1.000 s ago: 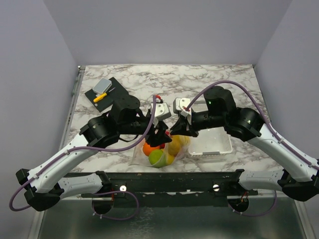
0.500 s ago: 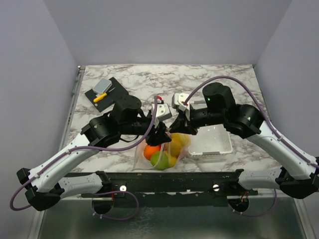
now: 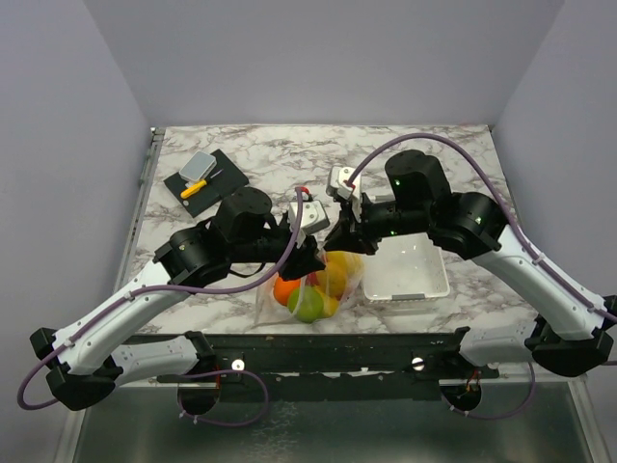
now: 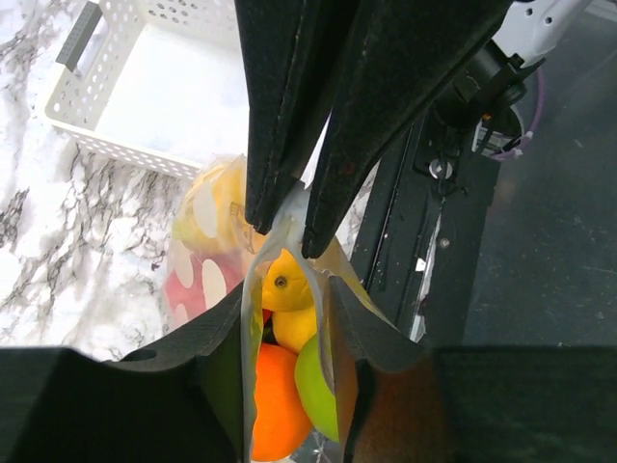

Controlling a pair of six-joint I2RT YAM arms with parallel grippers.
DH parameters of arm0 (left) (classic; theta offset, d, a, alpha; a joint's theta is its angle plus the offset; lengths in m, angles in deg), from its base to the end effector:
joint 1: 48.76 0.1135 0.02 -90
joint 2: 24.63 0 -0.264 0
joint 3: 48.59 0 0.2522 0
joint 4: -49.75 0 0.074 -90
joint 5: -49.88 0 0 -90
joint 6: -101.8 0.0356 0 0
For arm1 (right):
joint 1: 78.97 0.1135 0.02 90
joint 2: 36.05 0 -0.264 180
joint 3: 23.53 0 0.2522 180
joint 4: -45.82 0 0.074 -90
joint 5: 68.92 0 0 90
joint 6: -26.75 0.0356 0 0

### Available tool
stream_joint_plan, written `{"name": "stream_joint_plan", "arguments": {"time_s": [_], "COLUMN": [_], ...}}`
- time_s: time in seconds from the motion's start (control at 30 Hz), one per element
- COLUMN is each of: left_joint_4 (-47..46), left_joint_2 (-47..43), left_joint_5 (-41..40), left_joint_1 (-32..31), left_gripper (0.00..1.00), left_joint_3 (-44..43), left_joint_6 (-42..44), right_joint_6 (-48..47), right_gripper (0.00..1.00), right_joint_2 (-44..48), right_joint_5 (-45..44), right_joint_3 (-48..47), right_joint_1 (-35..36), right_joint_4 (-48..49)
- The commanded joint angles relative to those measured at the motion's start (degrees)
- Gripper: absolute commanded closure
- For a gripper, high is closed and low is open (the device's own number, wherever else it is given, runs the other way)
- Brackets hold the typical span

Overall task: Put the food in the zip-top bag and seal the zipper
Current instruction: Adjust the zipper food storage bag at the center of the board.

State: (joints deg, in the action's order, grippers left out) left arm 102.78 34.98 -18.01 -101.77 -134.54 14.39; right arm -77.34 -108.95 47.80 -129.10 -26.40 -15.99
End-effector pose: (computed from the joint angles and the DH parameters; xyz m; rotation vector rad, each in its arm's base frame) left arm 0.1145 -0.1742 0.4051 1.2128 1.7536 -0.9301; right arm 0.1375 0.2059 0.4504 -1.4137 1.6108 0.8868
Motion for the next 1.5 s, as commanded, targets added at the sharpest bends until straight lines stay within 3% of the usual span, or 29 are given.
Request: {"name": "stream_joint_plan", "arguments": {"time_s": [0.0, 0.2, 0.37, 0.57, 0.83, 0.97, 1.47], "left_joint_4": [3.21, 4.36, 4.59, 5.79, 5.82, 5.82, 5.87], "left_joint_2": [-0.59, -0.81, -0.75, -0.4, -0.49, -1.18, -2.57], "left_joint_5": [-2.9, -3.65, -3.61, -0.95, 2.59, 4.74, 9.38], "left_joint_1": [-0.36, -0.35, -0.34, -0.34, -0.34, -0.38, -0.34], "left_gripper": [0.7, 0.8, 1.0, 1.0, 1.0, 1.0, 1.0], "left_joint_3": [0.02, -1.11, -2.07, -2.69, -3.64, -4.08, -4.96], "left_joint_6": [-0.06, 0.07, 0.7, 1.53, 1.63, 1.46, 1.28], "right_joint_6": [2.38, 3.54, 3.75, 3.8, 1.03, -1.55, 0.51], "right_gripper": [0.99, 0.99, 0.99, 0.96, 0.59, 0.46, 0.4], "right_joint_2": [-0.87, -2.14, -2.5, -2.0, 4.99, 10.46, 16.41], "right_joint_5": [-2.12, -3.64, -4.25, -5.59, -3.18, -1.07, 6.71], "right_joint_3": [-3.48, -5.42, -5.64, -5.29, 3.29, 9.91, 20.66], "right_joint_1": [0.57, 0.86, 0.95, 0.95, 0.95, 0.95, 0.95], "right_joint_4": [-0.63, -2.58, -2.84, -2.74, 6.2, 11.9, 21.29]}}
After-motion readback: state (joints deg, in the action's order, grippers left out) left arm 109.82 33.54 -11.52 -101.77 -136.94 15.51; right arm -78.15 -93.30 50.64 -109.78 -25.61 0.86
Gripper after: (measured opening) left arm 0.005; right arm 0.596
